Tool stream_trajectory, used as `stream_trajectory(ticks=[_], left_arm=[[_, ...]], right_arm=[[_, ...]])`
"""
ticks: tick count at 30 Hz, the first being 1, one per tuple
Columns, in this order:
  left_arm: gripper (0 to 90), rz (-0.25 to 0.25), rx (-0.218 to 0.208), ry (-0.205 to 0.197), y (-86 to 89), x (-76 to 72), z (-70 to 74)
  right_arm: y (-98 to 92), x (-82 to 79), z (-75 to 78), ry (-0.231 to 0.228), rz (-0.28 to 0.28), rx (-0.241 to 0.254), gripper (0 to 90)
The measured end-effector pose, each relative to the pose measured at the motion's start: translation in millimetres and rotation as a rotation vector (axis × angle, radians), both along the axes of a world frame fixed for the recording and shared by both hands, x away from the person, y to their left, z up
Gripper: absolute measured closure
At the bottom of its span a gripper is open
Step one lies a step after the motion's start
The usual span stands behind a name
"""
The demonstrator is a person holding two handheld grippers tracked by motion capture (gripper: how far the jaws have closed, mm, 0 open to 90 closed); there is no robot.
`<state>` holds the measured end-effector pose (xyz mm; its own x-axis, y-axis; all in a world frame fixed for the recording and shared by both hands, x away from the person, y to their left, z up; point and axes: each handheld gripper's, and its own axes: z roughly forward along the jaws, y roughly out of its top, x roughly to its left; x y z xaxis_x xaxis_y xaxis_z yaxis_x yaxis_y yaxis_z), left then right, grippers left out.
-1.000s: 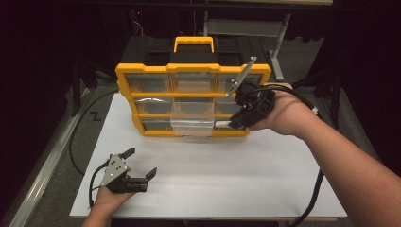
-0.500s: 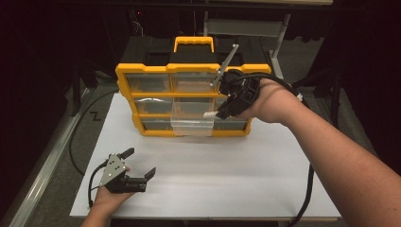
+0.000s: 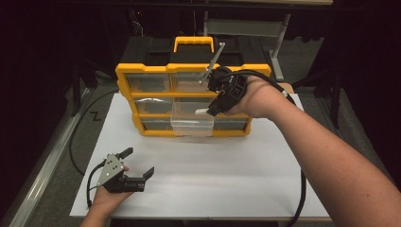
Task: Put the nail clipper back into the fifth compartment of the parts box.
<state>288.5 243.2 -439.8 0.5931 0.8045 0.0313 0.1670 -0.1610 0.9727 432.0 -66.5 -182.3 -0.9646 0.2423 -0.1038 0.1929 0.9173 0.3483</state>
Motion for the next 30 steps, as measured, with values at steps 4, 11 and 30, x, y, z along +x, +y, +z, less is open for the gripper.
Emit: stream_trajectory(ticks=[4, 11, 30], left_arm=[[0.2, -0.001, 0.001, 0.001, 0.3, 0.2, 0.0], [0.2, -0.002, 0.0, 0.0, 0.5, 0.1, 0.1], [0.2, -0.007, 0.0, 0.002, 1.0, -0.6, 0.6]], right_arm=[[1.6, 5.6, -2.3, 0.001, -0.001, -0.007, 79.7], [5.3, 11.9, -2.9, 0.001, -0.005, -0.001, 79.6], [29.1, 19.7, -4.3, -0.015, 0.015, 0.002, 79.5]])
